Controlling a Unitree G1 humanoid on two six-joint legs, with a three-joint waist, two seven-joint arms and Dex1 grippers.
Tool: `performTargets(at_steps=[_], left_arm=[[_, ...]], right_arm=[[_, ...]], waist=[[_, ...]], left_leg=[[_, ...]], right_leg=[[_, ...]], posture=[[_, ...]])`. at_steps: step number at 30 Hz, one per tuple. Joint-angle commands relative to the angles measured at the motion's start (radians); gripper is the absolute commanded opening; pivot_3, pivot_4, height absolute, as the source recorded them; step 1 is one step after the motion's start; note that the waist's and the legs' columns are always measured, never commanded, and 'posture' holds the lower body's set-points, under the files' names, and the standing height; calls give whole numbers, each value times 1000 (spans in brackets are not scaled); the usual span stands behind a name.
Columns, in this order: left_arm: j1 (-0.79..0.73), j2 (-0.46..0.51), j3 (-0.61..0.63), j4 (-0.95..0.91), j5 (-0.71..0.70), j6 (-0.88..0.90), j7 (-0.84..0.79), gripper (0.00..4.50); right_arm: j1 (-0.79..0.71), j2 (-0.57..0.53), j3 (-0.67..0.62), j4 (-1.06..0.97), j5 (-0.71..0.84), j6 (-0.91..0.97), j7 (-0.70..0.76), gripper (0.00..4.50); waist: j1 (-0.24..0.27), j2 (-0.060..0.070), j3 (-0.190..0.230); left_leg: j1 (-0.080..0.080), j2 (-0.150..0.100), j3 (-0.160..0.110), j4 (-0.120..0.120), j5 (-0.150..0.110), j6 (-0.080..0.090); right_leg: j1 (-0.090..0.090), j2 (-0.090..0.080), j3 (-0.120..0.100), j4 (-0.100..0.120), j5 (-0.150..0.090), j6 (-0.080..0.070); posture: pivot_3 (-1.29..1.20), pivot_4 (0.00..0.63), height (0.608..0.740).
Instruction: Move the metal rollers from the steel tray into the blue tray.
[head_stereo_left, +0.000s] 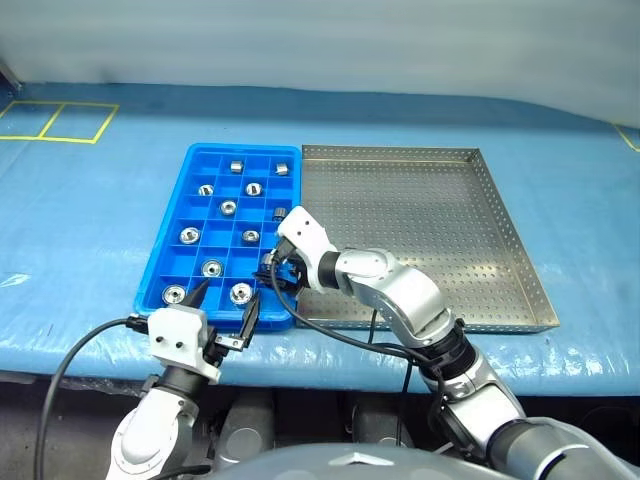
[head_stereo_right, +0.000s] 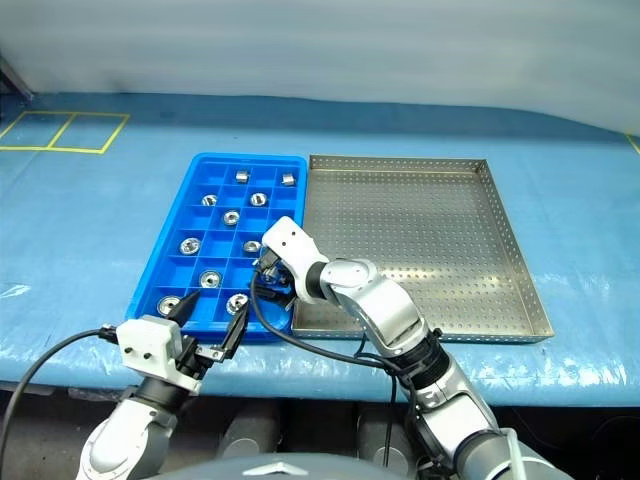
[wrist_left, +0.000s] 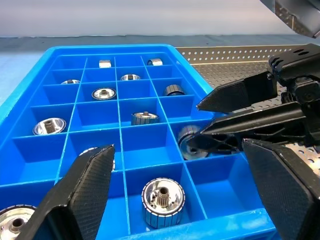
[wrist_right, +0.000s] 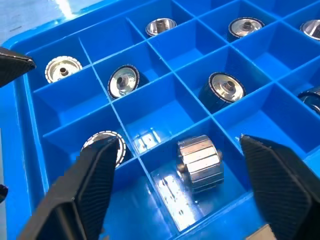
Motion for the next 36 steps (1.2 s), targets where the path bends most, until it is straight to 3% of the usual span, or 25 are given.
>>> performTargets(at_steps=[1, 9, 22, 30, 36], left_arm=[[-16, 15, 25, -41, -20, -8, -16, 4500], [-91, 74, 122, -25, -73, 33, -64, 4500], [-324, 196, 178, 76, -135, 121, -175, 4500], [-473, 195, 174, 192, -114, 115, -181, 4500], [-481, 188, 168, 210, -110, 108, -183, 4500]], right_arm=[[19, -11, -36, -14, 0, 19, -25, 4484], [86, -44, -124, -122, 41, -65, -9, 4484], [251, -166, -266, -275, 49, -144, -45, 4484], [323, -211, -291, -318, 53, -157, -40, 4484], [338, -221, -291, -326, 60, -159, -44, 4484]], waist=[[-1, 0, 0], [-16, 0, 0], [-113, -1, 0], [-177, -1, -1], [-205, -1, -1]], left_leg=[[0, 0, 0, 0, 0, 0], [-3, 0, 1, 0, 0, 0], [-9, 0, 1, 3, 0, 0], [-8, 0, 1, 4, 0, 0], [-8, 0, 0, 4, 0, 0]], right_leg=[[0, 0, 0, 0, 0, 0], [-3, 0, 0, 0, 0, 0], [-8, 0, 1, 3, 2, 2], [-7, 1, 1, 4, 3, 4], [-6, 1, 2, 4, 6, 9]], posture=[[230, 150, 740], [126, 150, 740], [-98, 150, 740], [-152, 150, 740], [-166, 150, 740]])
